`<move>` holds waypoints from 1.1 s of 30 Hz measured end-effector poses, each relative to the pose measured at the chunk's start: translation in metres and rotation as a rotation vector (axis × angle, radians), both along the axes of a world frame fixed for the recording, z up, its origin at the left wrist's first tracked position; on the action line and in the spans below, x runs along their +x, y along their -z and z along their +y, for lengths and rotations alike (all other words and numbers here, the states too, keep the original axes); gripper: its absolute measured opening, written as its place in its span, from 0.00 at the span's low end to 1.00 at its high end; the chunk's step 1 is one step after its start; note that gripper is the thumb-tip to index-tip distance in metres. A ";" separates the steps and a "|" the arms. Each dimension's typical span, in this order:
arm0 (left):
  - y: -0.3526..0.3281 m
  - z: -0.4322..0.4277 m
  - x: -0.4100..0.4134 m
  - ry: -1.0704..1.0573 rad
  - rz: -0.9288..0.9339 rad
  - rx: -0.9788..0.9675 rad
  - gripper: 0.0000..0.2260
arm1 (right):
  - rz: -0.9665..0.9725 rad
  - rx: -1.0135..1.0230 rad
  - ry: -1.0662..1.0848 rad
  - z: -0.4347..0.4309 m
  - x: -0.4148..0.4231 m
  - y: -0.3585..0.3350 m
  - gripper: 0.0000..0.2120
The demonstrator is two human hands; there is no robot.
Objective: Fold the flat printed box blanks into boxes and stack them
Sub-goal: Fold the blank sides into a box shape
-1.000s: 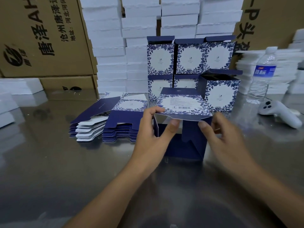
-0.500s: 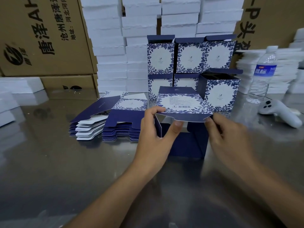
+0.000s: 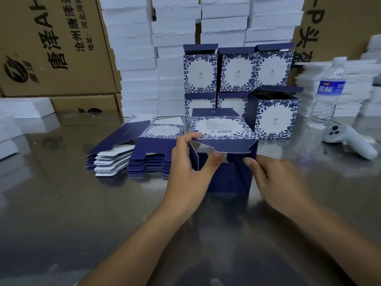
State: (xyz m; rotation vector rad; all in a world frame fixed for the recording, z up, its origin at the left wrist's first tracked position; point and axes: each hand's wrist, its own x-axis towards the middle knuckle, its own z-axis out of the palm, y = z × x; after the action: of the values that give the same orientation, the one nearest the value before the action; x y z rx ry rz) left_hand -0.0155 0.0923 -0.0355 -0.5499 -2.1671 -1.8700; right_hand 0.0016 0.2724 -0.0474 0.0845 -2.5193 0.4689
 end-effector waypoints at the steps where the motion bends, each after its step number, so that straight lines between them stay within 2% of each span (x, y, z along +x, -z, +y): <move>1: 0.000 0.000 0.000 0.007 0.004 -0.006 0.22 | -0.004 -0.001 -0.003 0.001 0.000 0.000 0.20; 5: 0.001 -0.001 0.001 0.033 0.019 -0.009 0.27 | -0.041 -0.027 -0.070 0.005 -0.002 0.003 0.18; 9: 0.000 -0.001 0.000 0.047 0.020 -0.008 0.27 | -0.102 -0.065 -0.129 0.009 -0.004 0.007 0.20; 15: 0.001 -0.001 -0.002 0.056 0.016 -0.001 0.26 | -0.198 0.012 -0.063 0.010 -0.004 0.006 0.21; 24: 0.002 -0.002 -0.002 0.060 0.015 -0.008 0.25 | -0.198 0.015 -0.025 0.007 -0.001 0.004 0.21; 28: 0.002 -0.002 -0.002 0.045 0.009 -0.012 0.26 | -0.282 0.127 0.016 0.009 -0.001 0.004 0.19; 33: 0.001 -0.002 -0.002 0.039 0.001 -0.019 0.25 | -0.288 -0.012 -0.027 0.011 -0.003 0.006 0.17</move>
State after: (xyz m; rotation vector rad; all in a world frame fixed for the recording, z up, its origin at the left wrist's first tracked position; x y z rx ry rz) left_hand -0.0171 0.0907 -0.0362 -0.6011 -2.1910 -1.8705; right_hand -0.0013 0.2837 -0.0537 0.0495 -2.7993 0.5400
